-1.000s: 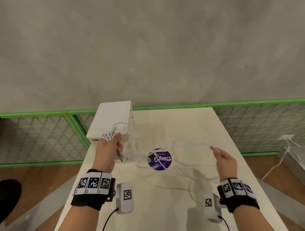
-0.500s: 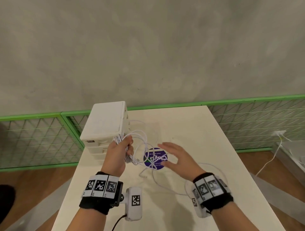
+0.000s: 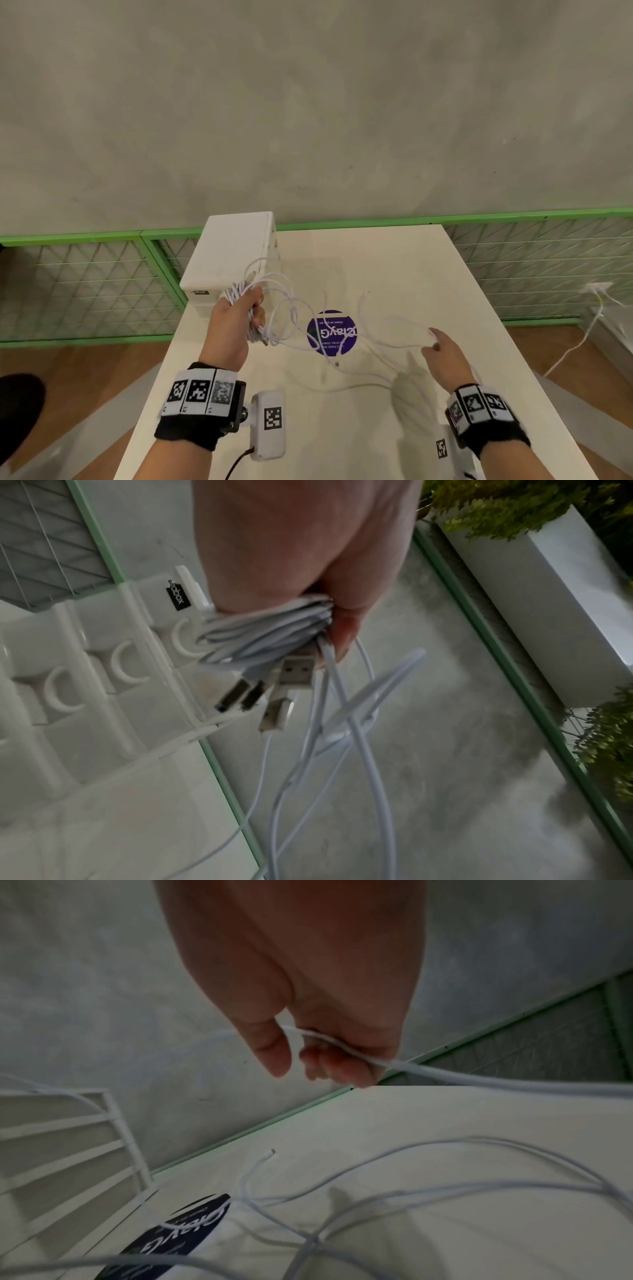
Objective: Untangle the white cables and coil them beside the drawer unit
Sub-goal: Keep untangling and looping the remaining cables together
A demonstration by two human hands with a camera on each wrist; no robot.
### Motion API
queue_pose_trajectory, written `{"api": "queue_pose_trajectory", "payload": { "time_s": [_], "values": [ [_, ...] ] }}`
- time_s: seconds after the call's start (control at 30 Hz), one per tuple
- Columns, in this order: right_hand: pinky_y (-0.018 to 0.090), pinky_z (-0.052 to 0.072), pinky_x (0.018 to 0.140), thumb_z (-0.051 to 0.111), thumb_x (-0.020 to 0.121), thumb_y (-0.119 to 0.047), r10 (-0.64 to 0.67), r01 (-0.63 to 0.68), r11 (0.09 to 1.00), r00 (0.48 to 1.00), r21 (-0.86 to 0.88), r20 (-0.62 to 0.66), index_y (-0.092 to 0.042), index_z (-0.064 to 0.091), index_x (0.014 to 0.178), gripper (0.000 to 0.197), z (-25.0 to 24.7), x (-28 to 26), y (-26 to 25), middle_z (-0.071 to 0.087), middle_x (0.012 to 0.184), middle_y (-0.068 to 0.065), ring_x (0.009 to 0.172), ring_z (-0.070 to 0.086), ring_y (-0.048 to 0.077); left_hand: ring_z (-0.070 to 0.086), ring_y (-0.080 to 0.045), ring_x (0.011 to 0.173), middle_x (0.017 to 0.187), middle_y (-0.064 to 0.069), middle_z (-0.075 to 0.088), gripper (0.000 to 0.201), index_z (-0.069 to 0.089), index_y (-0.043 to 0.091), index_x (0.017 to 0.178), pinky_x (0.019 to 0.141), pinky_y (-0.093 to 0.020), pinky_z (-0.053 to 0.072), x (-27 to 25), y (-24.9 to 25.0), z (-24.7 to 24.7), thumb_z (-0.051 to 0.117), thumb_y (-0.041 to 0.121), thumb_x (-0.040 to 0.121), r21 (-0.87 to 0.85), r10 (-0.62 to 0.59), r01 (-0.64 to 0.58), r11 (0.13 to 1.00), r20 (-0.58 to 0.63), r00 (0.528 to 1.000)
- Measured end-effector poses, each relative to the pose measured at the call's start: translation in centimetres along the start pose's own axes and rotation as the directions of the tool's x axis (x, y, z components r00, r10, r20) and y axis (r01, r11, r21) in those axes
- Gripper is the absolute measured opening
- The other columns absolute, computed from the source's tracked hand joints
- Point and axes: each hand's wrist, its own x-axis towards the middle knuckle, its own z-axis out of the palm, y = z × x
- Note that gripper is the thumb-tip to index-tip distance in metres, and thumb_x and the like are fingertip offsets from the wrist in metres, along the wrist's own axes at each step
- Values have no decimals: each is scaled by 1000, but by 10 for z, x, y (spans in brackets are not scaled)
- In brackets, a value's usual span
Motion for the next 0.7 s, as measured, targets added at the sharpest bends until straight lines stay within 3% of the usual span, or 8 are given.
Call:
{"api": "queue_pose_trajectory", "payload": {
  "time_s": [0.07,0.13,0.2,0.23,0.33,0.47,0.57,0.7],
  "values": [
    [37,28,108,53,89,-13,-32,33,996,999,-87,14,-6,16,148,70,4,-5,-4,36,142,19,132,35,30,37,-10,37,46,2,43,25,49,9,71,41,-18,30,-1,-4,9,48,9,96,2,-9,9,1000,25,1000],
    [36,18,116,57,88,-16,-195,190,971,981,-144,-19,-10,16,148,73,10,-14,-19,21,153,13,141,19,25,37,-10,38,47,1,42,25,49,9,72,40,-17,30,-2,-9,18,48,10,96,10,-23,22,1000,54,998],
    [34,32,109,59,89,-15,-430,430,903,901,-16,-59,-19,45,135,49,13,-30,-48,43,140,3,129,39,15,36,-12,38,46,-1,40,25,48,8,72,40,-19,30,-4,-11,26,48,12,97,30,-37,35,999,87,996],
    [30,43,97,61,88,-14,-517,521,846,854,115,-65,-23,59,119,32,13,-42,-64,58,123,-4,111,52,7,35,-13,38,46,-2,39,25,48,7,72,39,-19,31,-5,-12,29,48,12,97,31,-41,38,999,100,994],
    [12,41,67,69,83,-17,-645,574,715,762,398,60,-21,73,88,8,16,-79,-111,69,78,-12,69,56,-3,35,-13,39,44,-2,39,26,49,7,71,39,-20,32,-9,-12,36,48,10,96,5,-54,53,999,122,991],
    [16,42,71,75,69,-46,-717,686,697,664,208,212,-30,73,88,25,39,-95,-131,58,77,-10,76,52,3,37,-13,41,48,-1,41,23,52,8,74,42,-23,34,-11,-13,39,49,11,96,-18,-64,67,998,135,989],
    [21,44,71,66,79,-41,-744,700,658,662,277,94,-24,73,79,18,48,-90,-127,62,76,-2,77,56,9,41,-13,42,52,-1,44,22,52,9,75,39,-24,36,-12,-13,36,50,11,97,-22,-32,35,999,122,992],
    [18,49,74,57,91,-16,-609,475,661,792,581,46,-8,70,84,17,32,-77,-119,71,80,4,80,65,14,42,-10,40,46,3,46,22,50,10,75,38,-21,34,-5,-9,19,48,8,97,-11,9,-9,1000,9,1000]
  ]
}}
